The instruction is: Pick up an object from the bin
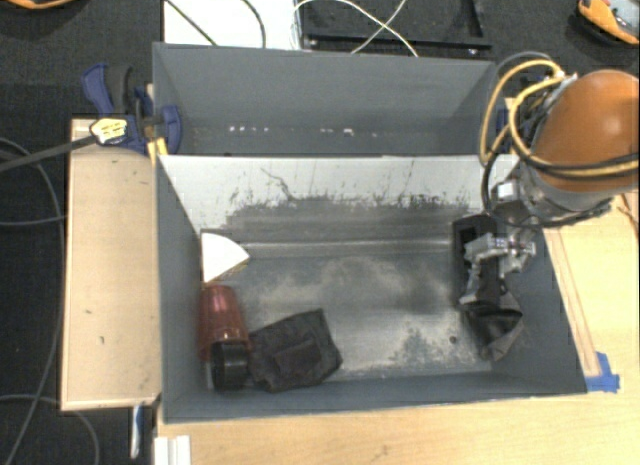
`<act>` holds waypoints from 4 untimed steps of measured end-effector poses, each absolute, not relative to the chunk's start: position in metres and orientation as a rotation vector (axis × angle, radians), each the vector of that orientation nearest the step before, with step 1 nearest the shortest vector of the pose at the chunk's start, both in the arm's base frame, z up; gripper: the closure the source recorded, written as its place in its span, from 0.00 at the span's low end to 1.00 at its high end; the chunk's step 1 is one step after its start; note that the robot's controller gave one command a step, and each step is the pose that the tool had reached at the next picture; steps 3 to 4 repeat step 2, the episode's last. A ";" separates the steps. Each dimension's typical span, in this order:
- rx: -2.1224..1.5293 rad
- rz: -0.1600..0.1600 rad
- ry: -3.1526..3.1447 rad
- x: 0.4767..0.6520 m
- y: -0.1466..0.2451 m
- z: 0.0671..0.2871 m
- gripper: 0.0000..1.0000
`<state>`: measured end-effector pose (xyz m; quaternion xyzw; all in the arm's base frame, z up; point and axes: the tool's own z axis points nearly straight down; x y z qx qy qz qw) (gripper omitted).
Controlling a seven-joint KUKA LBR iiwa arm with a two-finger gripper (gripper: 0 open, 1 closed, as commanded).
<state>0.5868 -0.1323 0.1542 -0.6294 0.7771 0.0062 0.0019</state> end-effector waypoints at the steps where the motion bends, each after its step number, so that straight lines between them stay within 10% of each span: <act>1: -1.973 0.017 2.438 0.587 -0.132 0.165 1.00; 4: -1.970 0.020 2.442 0.587 -0.132 0.175 1.00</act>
Offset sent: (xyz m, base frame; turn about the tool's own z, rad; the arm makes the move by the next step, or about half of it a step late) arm 0.0002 0.0000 0.0420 0.0000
